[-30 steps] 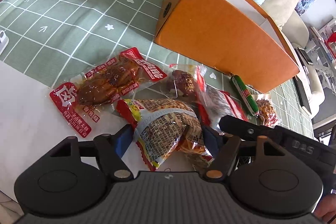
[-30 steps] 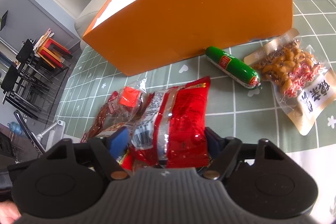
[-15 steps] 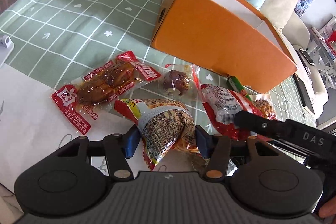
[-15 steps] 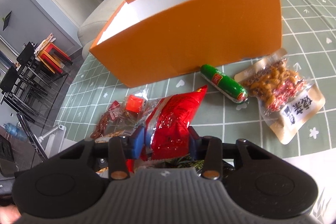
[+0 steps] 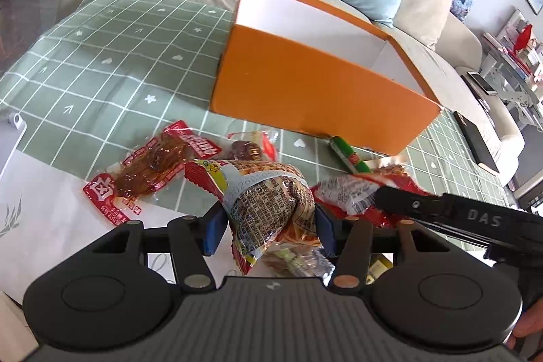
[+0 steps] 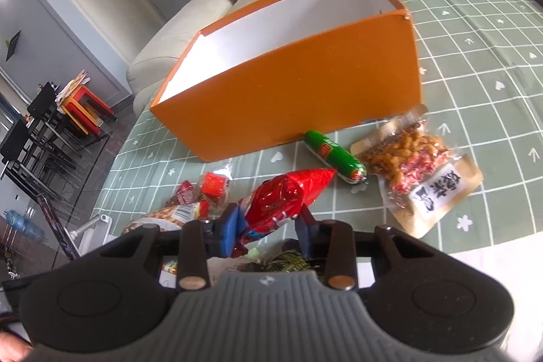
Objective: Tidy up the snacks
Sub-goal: 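Grasp the patterned snack bag with left tool while right tool grasps red chip bag, then lower both bags into the orange box and open both tools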
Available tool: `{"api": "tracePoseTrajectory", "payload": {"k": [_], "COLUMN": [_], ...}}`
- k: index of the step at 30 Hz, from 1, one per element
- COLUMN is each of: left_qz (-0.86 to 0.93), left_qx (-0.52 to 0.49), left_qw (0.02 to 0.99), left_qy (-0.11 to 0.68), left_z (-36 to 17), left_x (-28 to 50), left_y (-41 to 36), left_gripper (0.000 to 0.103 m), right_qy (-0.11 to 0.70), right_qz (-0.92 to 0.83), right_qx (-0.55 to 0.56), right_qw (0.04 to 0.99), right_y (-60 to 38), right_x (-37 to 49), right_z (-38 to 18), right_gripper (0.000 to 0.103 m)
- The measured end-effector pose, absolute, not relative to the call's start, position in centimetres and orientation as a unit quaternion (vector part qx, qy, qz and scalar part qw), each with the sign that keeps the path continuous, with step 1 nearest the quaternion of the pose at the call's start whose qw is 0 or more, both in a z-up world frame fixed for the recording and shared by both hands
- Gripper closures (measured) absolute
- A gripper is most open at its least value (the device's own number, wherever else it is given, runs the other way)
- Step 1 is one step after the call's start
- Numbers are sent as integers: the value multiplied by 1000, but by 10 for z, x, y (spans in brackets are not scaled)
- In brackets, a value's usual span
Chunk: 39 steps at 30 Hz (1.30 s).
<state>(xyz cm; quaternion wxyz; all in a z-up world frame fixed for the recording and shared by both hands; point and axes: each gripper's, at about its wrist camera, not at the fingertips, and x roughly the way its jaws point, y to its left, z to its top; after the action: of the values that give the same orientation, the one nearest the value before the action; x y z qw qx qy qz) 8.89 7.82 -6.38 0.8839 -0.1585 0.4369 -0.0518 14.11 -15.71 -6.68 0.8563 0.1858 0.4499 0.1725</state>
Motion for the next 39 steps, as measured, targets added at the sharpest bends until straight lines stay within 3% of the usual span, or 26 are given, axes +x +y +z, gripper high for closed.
{"api": "tracePoseTrajectory", "payload": {"k": [4,6,12,14,22,24,27,39], "left_qz": [-49,-47,-40,-38,-39,-39,-40,-58], "left_qx": [-148,-146,-142,-143,-144,-142,-143,-131], "left_qw": [882,882,881,880,878,878,877,894], "left_qy": [444,446,450,452,455,455,456,425], "left_z": [-64,-65,-68,-69,-73,-73,-74,-45], "left_x": [90,91,93,94,98,99,100,98], "left_y": [71,70,68,69,73,72,72,70], "left_gripper": [41,41,41,41,41,41,41,41], "right_qy": [479,490,504,509,523,522,517,480], "right_qz": [153,144,141,141,137,138,143,164], "right_qx": [197,195,188,183,152,145,148,162], "right_qw": [842,838,831,829,827,829,831,847], "right_y": [-169,-173,-169,-163,-141,-140,-143,-154], "right_x": [142,141,152,157,173,172,170,154], "right_z": [-76,-82,-94,-97,-109,-111,-111,-70], "right_gripper": [61,39,18,15,17,31,36,36]}}
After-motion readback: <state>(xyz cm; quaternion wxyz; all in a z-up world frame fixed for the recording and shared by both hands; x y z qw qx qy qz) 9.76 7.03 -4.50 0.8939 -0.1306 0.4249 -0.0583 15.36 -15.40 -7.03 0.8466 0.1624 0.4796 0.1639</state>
